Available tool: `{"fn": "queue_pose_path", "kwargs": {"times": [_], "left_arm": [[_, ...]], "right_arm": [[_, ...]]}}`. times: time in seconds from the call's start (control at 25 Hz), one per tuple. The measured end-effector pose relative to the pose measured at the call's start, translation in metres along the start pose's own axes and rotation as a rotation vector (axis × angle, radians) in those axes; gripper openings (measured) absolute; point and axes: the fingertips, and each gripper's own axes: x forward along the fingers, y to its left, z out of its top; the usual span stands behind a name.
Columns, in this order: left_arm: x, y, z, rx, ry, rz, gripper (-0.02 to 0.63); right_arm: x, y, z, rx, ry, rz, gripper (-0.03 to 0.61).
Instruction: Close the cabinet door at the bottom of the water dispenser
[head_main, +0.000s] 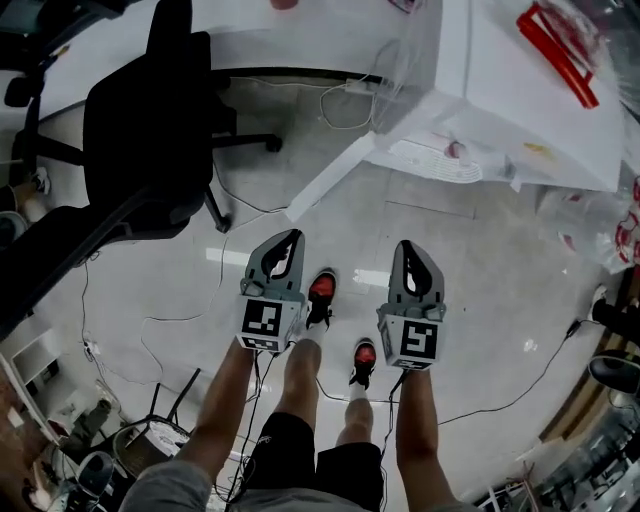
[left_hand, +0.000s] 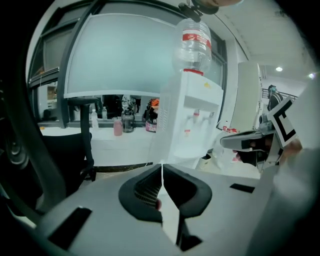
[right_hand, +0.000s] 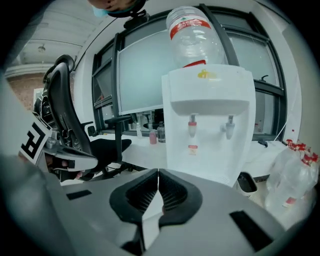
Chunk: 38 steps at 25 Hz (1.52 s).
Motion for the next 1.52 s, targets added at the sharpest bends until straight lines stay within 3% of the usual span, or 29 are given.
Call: {"fn": "queue_pose_path", "kwargs": {"times": [0.32, 0.68, 0.76, 0.88, 1.04, 1.28, 1.52], "left_arm": [[0.037, 0.025, -0.072, -0.003, 0.057, 0.004, 0.029], [0.058, 0.044, -0.109, -0.008, 0.093, 0.008, 0.039], [0.063, 0.047, -0.117, -0.002, 0.109, 0.002, 0.123], [0.071, 0.05, -0.131, 0.013, 0.136, -0.012, 0.2], [0.08, 0.057, -0.153, 0.019, 0.178, -0.008, 0.244], [0.087, 0.07, -0.169, -0.001, 0.194, 0.004, 0.242], [0.094, 0.07, -0.177, 0.034, 0.204, -0.029, 0.222]], "right_arm": [[0.041, 0.011, -0.062, -0.013, 0.062, 0.025, 0.021], [0.053, 0.012, -0.093, -0.002, 0.127, 0.014, 0.021], [0.057, 0.014, -0.093, -0.003, 0.125, 0.011, 0.021], [0.063, 0.017, -0.094, -0.003, 0.1, 0.012, 0.021], [0.067, 0.023, -0.106, 0.004, 0.124, 0.019, 0.021], [0.075, 0.033, -0.113, 0.005, 0.138, 0.021, 0.021], [0.08, 0.036, -0.12, 0.009, 0.158, 0.018, 0.021]]}}
